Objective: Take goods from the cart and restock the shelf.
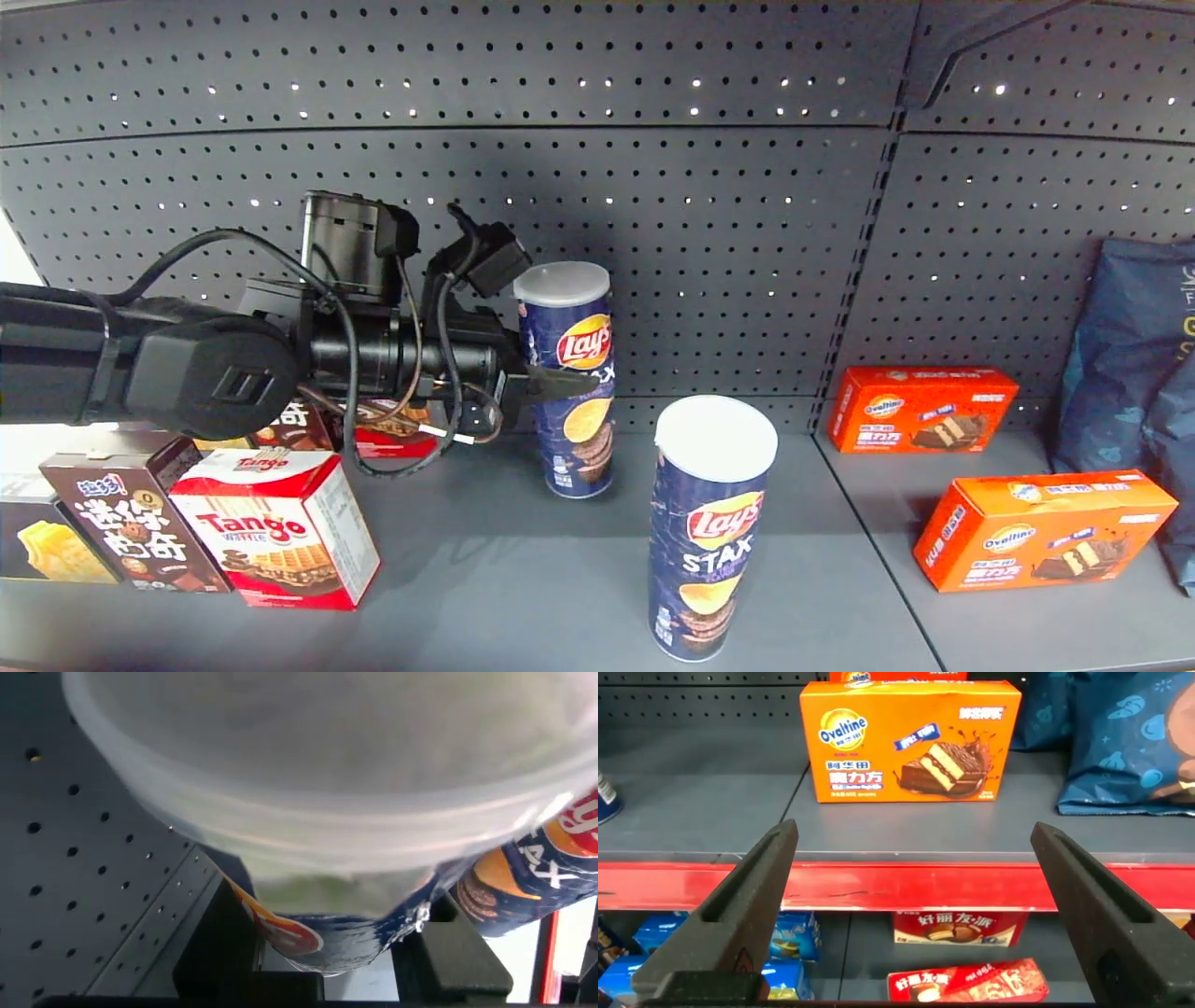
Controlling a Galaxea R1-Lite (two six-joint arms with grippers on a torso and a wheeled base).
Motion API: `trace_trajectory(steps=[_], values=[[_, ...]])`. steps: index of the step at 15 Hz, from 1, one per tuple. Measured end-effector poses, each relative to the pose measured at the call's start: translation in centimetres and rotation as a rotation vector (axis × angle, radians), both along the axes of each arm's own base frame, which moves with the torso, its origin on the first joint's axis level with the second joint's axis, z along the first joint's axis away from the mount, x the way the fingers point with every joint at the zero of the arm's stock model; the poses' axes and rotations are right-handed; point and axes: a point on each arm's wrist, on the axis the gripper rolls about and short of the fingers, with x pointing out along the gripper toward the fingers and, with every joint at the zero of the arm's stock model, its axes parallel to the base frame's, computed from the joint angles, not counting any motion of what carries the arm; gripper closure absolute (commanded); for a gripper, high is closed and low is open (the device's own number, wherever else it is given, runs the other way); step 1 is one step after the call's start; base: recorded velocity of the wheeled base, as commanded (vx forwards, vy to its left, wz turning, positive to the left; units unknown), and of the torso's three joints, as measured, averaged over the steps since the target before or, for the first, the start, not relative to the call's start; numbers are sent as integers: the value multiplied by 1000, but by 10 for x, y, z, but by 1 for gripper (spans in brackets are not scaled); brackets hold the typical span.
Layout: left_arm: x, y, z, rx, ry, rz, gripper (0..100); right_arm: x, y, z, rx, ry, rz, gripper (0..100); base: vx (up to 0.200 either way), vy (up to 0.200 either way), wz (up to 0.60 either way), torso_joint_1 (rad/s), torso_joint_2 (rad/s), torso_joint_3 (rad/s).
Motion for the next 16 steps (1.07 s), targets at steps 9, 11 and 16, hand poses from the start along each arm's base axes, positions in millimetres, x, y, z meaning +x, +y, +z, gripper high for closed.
trace_trajectory(steps=[9,11,16], values=[[32,-20,-18,-4,3,-48,100,0,0,0,0,0,0,0,0,0,0,0,0,0],[35,-24,-24,-1,9,-54,100,0,0,0,0,0,0,0,0,0,0,0,0,0],[43,-30,-33,-5,-2,-60,100,0,0,0,0,0,0,0,0,0,0,0,0,0]])
